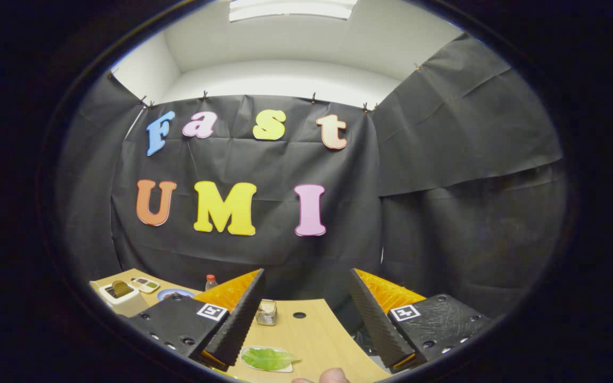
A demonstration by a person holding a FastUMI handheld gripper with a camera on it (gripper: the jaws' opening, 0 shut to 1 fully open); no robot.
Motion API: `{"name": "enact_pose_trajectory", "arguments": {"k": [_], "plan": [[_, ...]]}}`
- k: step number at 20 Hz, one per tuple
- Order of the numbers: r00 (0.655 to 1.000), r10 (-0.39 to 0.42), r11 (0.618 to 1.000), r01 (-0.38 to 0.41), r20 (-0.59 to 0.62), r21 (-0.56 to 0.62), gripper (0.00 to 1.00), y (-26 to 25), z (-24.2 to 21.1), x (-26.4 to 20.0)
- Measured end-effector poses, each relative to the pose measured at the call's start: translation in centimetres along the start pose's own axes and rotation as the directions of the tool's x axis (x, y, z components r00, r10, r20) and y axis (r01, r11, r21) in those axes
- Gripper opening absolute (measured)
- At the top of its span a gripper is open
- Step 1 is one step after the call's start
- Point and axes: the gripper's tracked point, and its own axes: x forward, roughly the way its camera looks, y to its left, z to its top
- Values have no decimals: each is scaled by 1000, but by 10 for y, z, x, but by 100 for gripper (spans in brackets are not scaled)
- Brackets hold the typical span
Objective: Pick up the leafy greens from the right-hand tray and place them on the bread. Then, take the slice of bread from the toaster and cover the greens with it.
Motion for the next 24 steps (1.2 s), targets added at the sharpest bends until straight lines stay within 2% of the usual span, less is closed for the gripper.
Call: {"name": "enact_pose_trajectory", "arguments": {"k": [6,10,13,18,24], "plan": [[993,41,999,-40,-109,13,95,2,-51,11],[972,93,996,-88,-217,34,95,8,-115,26],[937,132,991,-117,-323,66,95,13,-178,40],[854,170,985,-139,-492,101,96,20,-293,71],[772,187,981,-113,-607,159,96,25,-378,101]]}}
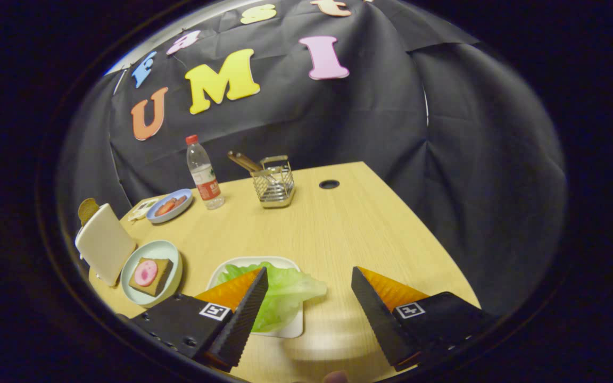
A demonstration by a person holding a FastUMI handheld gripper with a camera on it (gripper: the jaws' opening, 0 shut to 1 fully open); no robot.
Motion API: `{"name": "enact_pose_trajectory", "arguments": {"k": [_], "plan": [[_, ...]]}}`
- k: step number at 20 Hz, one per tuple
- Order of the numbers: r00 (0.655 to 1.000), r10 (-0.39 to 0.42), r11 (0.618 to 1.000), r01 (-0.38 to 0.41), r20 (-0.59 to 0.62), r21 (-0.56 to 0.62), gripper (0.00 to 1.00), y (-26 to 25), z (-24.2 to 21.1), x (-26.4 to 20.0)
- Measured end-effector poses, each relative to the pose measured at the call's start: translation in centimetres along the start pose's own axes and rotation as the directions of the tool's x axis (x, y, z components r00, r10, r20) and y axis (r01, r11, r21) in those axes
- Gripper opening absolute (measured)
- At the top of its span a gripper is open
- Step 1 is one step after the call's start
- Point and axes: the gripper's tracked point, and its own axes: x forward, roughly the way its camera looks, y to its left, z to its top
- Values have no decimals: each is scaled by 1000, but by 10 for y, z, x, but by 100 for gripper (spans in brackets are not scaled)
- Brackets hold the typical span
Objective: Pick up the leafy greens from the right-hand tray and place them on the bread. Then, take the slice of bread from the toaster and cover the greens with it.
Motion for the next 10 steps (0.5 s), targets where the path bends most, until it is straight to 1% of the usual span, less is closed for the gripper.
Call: {"name": "enact_pose_trajectory", "arguments": {"k": [4,6,7,10], "plan": [[998,-21,1000,21,-63,6,95,-3,-18,22],[995,-13,1000,14,-94,9,94,2,-27,25],[995,-2,1000,3,-96,12,91,6,-26,26],[995,0,1000,0,-99,-2,64,13,-26,29]]}}
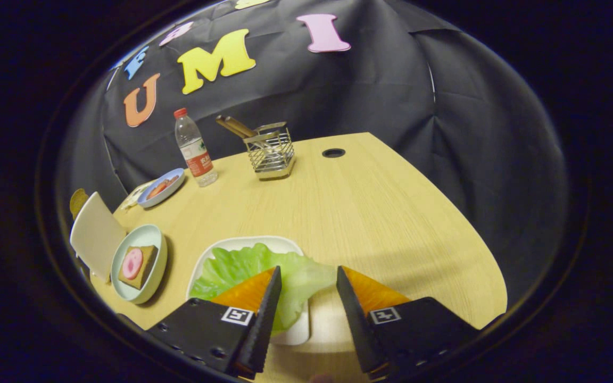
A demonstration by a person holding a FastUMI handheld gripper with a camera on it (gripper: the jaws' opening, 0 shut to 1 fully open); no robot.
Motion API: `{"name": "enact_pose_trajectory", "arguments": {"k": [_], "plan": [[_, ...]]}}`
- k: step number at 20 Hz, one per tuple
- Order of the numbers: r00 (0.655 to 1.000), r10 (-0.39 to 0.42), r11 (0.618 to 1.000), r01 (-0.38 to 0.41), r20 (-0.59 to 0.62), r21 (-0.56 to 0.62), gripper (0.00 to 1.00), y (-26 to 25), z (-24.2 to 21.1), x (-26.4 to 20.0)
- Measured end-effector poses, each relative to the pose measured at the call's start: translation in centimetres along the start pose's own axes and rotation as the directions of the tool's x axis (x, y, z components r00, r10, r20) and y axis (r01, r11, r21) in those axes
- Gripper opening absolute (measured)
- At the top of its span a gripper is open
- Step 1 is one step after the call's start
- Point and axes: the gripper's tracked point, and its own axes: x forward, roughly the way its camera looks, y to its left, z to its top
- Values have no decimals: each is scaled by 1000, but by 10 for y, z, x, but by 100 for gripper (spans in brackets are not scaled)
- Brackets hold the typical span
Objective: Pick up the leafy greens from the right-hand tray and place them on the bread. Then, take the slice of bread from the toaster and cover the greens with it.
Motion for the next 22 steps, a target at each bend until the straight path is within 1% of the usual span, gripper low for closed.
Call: {"name": "enact_pose_trajectory", "arguments": {"k": [2,3,4,6,8,11,15,22], "plan": [[1000,-17,1000,17,-3,-5,60,-1,1,-4],[999,-28,1000,28,16,-2,60,-3,5,0],[999,-32,999,32,19,-1,35,-2,6,-3],[998,-52,999,52,26,-8,35,-5,8,-4],[997,-68,997,69,29,-19,9,-3,8,-6],[999,-48,999,48,19,-15,0,3,10,-14],[998,-23,999,21,57,34,0,14,33,-36],[994,33,999,-37,104,34,0,55,76,-78]]}}
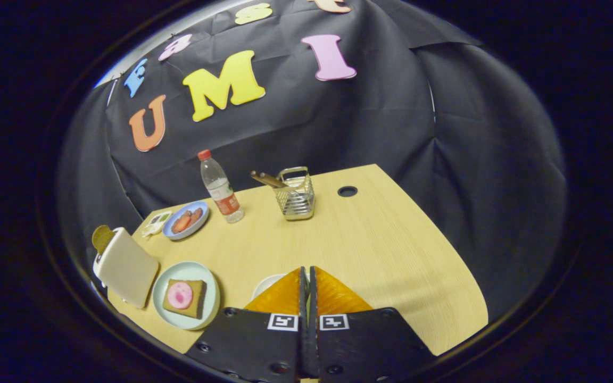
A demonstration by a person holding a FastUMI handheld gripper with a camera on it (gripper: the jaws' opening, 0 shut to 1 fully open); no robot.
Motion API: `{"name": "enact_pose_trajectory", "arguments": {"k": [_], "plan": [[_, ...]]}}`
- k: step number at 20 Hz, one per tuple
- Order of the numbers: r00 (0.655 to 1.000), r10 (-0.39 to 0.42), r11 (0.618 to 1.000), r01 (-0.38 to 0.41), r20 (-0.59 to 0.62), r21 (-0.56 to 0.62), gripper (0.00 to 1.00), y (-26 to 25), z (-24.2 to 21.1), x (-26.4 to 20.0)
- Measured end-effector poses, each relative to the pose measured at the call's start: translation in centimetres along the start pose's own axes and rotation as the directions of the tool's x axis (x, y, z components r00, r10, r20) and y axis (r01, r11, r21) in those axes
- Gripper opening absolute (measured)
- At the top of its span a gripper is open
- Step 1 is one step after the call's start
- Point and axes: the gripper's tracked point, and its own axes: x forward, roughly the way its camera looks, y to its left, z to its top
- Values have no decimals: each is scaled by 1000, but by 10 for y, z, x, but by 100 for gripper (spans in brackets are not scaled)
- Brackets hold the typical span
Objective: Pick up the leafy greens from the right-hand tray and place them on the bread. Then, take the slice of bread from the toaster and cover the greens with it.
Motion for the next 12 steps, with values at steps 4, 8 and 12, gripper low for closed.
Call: {"name": "enact_pose_trajectory", "arguments": {"k": [4,8,12], "plan": [[999,5,999,-3,34,-50,0,29,23,-18],[998,18,995,-13,59,-100,0,68,39,-32],[995,68,988,-58,71,-141,0,132,46,-42]]}}
